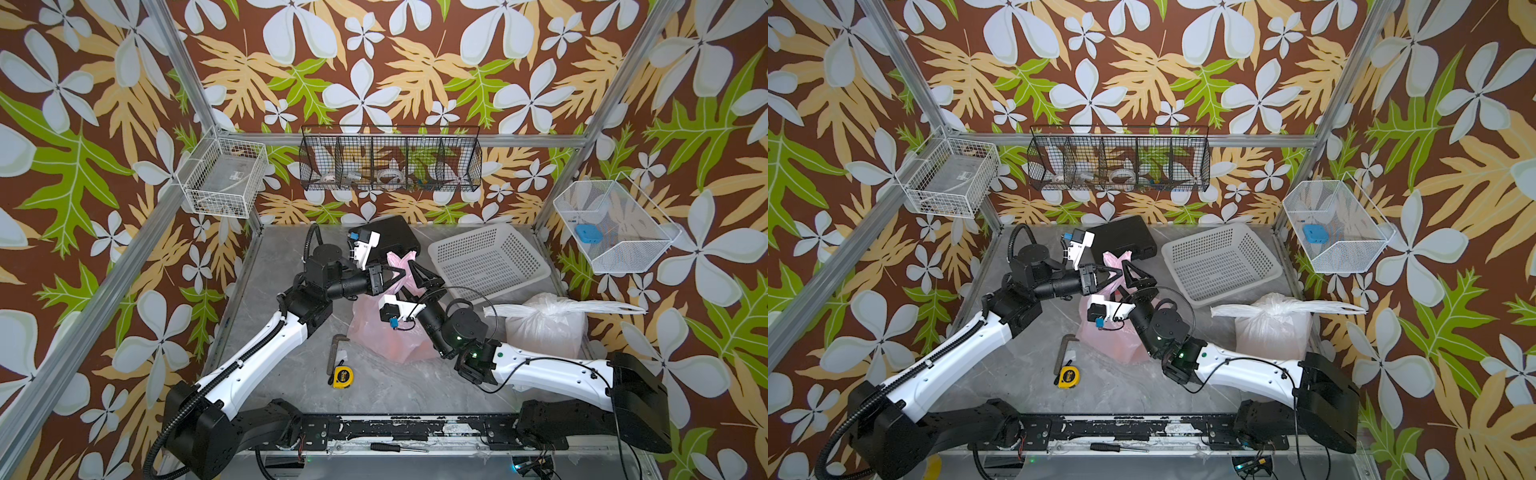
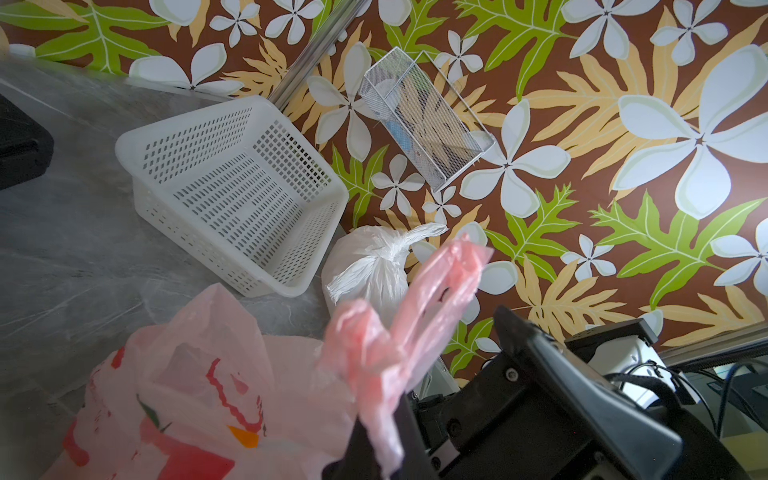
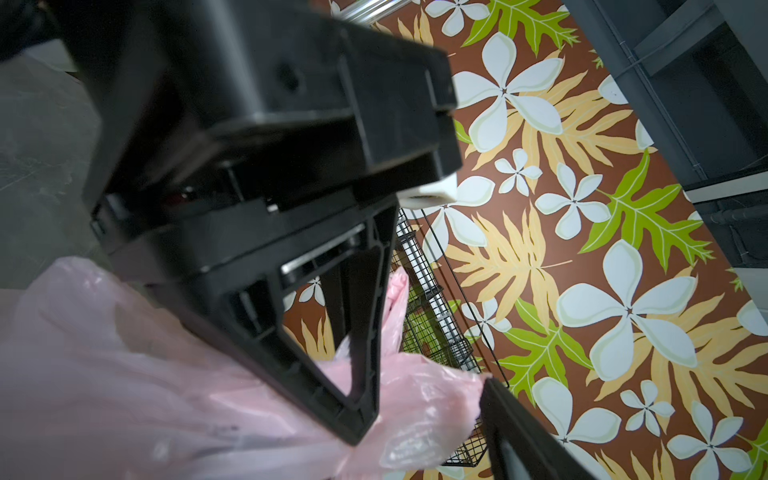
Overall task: Place the oranges into plastic bags & tie knots
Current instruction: Tie the plastic bag at the center of the board.
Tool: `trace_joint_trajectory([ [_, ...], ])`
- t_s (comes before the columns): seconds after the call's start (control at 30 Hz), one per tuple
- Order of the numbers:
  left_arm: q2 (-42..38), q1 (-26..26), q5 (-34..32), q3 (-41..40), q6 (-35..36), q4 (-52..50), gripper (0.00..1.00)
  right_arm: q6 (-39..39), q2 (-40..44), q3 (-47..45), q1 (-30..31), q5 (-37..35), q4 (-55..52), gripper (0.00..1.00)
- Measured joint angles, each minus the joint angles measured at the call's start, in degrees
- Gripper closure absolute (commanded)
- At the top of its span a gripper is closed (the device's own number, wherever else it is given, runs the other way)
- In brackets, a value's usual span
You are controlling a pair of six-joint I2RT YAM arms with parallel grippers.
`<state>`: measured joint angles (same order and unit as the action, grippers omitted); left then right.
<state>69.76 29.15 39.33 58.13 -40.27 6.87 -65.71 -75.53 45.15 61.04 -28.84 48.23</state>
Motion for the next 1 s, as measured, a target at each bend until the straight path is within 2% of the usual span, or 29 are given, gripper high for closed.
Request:
trace_joint_trajectory([
  [0.33,-0.3,0.0,1.0,0.0,1.1,-1.3,1.0,5.1,-2.4,2.7,-0.7,0.2,-5.1,0.56],
  [0.53,-0.6,-0.1,0.6,-0.1,1.5,-1.5,1.0,7.4,-2.7,2.9,-0.7,0.2,-6.1,0.63],
  [0.63,-0.8,-0.2,0.3,-0.5,1.3,-1.8,1.0,7.6,-2.6,2.9,-0.7,-0.4,-6.8,0.78],
  [0.8,-0.9,-0.3,-0.7,-0.5,1.8,-1.0,1.0,9.8,-2.6,2.9,-1.0,-4.6,-7.7,0.94],
  [0.9,-1.0,-0.3,-0.5,-0.5,2.1,-0.8,1.0,10.6,-2.3,3.0,-1.0,-5.1,-8.2,1.0],
  [1.0,-0.9,-0.3,-0.1,-0.5,2.3,-0.5,1.0,11.5,-1.8,3.0,-1.0,-5.0,-8.9,1.0],
])
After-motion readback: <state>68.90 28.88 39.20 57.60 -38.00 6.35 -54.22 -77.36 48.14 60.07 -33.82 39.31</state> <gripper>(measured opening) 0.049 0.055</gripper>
